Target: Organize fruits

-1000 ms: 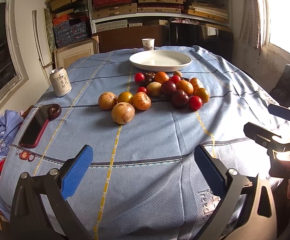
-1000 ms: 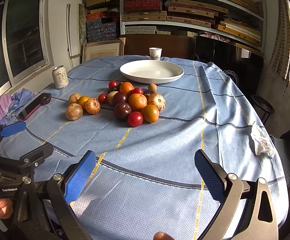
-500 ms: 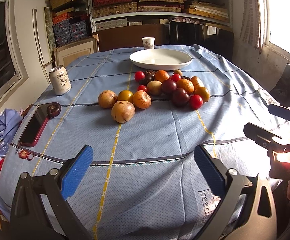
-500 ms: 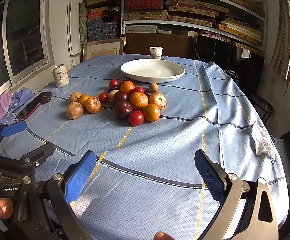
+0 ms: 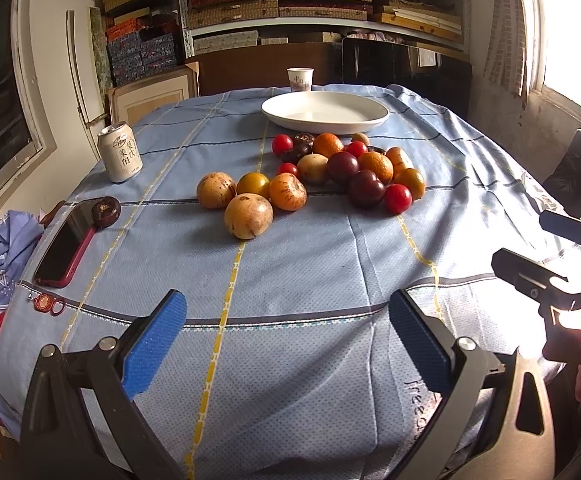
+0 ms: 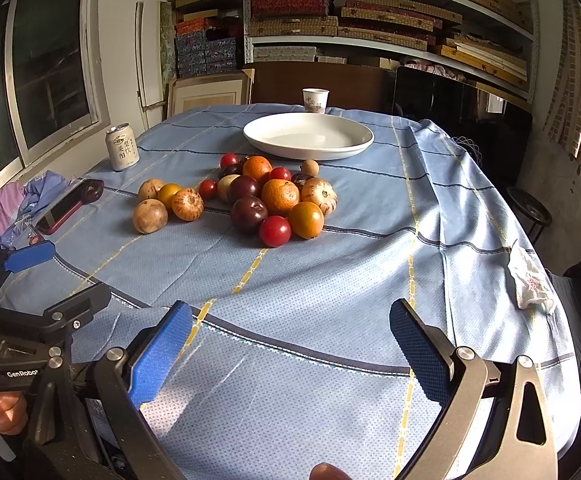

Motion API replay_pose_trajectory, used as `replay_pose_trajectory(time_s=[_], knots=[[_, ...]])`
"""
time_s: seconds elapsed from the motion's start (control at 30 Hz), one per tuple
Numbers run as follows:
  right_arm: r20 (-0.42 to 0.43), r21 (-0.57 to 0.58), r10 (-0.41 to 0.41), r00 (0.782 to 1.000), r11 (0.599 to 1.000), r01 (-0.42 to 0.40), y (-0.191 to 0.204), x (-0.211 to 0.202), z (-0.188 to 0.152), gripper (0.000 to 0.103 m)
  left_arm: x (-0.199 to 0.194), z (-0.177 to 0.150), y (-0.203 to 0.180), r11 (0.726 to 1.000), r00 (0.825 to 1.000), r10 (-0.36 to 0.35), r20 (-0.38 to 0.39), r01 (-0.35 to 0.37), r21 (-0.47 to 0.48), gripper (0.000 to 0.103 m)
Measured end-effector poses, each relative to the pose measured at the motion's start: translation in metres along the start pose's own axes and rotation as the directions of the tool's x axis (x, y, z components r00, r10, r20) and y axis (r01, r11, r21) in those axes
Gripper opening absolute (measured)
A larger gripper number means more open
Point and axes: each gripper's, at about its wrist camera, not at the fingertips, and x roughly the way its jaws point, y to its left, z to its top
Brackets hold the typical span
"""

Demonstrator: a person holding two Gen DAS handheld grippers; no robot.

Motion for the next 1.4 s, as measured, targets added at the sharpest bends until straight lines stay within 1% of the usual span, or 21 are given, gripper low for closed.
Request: replay_pose_trajectory(time_s=[0.03, 0.1, 0.13, 0.2, 0.27, 0.3, 0.37, 0.47, 0.5, 0.57, 0.67, 0.7, 0.77, 0.8, 0.87, 0.97, 1.03, 1.13, 1.23, 1.3, 1.4], knots=[[0.001, 0.001, -0.001, 1.000, 1.000, 0.001, 0.000, 0.000, 0.000, 0.100, 0.000, 0.000, 0.001, 1.000, 1.000, -0.001, 0.002, 0.001, 0.003, 0.099], [0.013, 0.005, 0.034, 0.999, 0.999, -0.034, 0.000, -0.001, 0.001, 0.099, 0.000, 0.003, 0.007, 1.000, 1.000, -0.004, 0.013, 0.004, -0.003, 0.099], [0.031, 0.016, 0.074, 0.997, 0.997, -0.074, -0.002, -0.003, 0.001, 0.099, 0.000, 0.005, 0.012, 1.000, 1.000, -0.006, 0.019, 0.006, -0.017, 0.099], [0.114, 0.051, 0.169, 0.979, 0.983, -0.176, -0.006, -0.010, -0.001, 0.099, 0.001, 0.010, 0.025, 0.998, 1.000, -0.014, 0.028, 0.015, -0.059, 0.099], [0.169, 0.063, 0.195, 0.966, 0.976, -0.208, -0.005, -0.012, 0.001, 0.100, 0.004, 0.015, 0.039, 0.994, 0.999, -0.027, 0.026, 0.030, -0.103, 0.099], [0.153, 0.051, 0.203, 0.967, 0.976, -0.213, -0.003, -0.009, 0.002, 0.100, 0.007, 0.017, 0.044, 0.992, 0.999, -0.034, 0.023, 0.036, -0.117, 0.099], [0.079, 0.014, 0.205, 0.975, 0.978, -0.207, 0.002, 0.000, 0.007, 0.100, 0.012, 0.022, 0.053, 0.991, 0.999, -0.035, 0.017, 0.037, -0.130, 0.099], [-0.009, -0.038, 0.114, 0.993, 0.993, -0.114, 0.008, 0.016, 0.014, 0.100, 0.018, 0.028, 0.060, 0.993, 1.000, -0.010, 0.023, 0.013, -0.115, 0.099], [-0.027, -0.054, 0.099, 0.995, 0.993, -0.101, 0.008, 0.022, 0.017, 0.100, 0.020, 0.030, 0.062, 0.994, 1.000, -0.002, 0.026, 0.005, -0.107, 0.099], [-0.041, -0.071, 0.102, 0.994, 0.992, -0.105, 0.006, 0.031, 0.023, 0.100, 0.027, 0.035, 0.065, 0.996, 1.000, 0.011, 0.027, -0.008, -0.090, 0.099], [-0.070, -0.046, 0.091, 0.993, 0.995, -0.094, -0.005, 0.047, 0.036, 0.099, 0.038, 0.042, 0.070, 0.996, 1.000, 0.013, 0.022, -0.011, -0.085, 0.099], [-0.073, -0.031, 0.099, 0.992, 0.994, -0.101, -0.009, 0.053, 0.041, 0.098, 0.041, 0.044, 0.072, 0.996, 1.000, 0.007, 0.019, -0.005, -0.086, 0.099], [-0.088, -0.004, 0.098, 0.991, 0.995, -0.098, -0.017, 0.067, 0.050, 0.085, 0.050, 0.047, 0.074, 0.996, 1.000, -0.012, 0.008, 0.013, -0.089, 0.099], [-0.100, 0.007, 0.097, 0.990, 0.995, -0.097, -0.020, 0.074, 0.054, 0.082, 0.054, 0.048, 0.075, 0.996, 1.000, -0.020, 0.001, 0.020, -0.091, 0.099], [-0.120, 0.037, 0.110, 0.987, 0.994, -0.107, -0.026, 0.090, 0.061, 0.069, 0.062, 0.050, 0.075, 0.995, 0.999, -0.034, -0.015, 0.032, -0.095, 0.099], [-0.160, 0.085, 0.136, 0.978, 0.989, -0.124, -0.033, 0.113, 0.066, 0.056, 0.073, 0.052, 0.076, 0.993, 0.997, -0.067, -0.037, 0.063, -0.099, 0.099], [-0.174, 0.114, 0.145, 0.974, 0.985, -0.127, -0.036, 0.124, 0.068, 0.052, 0.079, 0.052, 0.076, 0.991, 0.994, -0.096, -0.051, 0.091, -0.100, 0.099], [-0.181, 0.145, 0.172, 0.968, 0.979, -0.146, -0.040, 0.134, 0.071, 0.052, 0.086, 0.051, 0.074, 0.989, 0.991, -0.122, -0.058, 0.116, -0.092, 0.099], [-0.181, 0.134, 0.171, 0.968, 0.980, -0.148, -0.039, 0.138, 0.075, 0.052, 0.089, 0.051, 0.072, 0.986, 0.987, -0.151, -0.064, 0.145, -0.082, 0.099], [-0.182, 0.139, 0.183, 0.966, 0.978, -0.158, -0.041, 0.141, 0.077, 0.052, 0.091, 0.052, 0.070, 0.986, 0.986, -0.154, -0.063, 0.149, -0.072, 0.099], [-0.181, 0.176, 0.218, 0.959, 0.967, -0.187, -0.046, 0.146, 0.079, 0.044, 0.099, 0.055, 0.067, 0.987, 0.984, -0.152, -0.091, 0.146, -0.070, 0.099]])
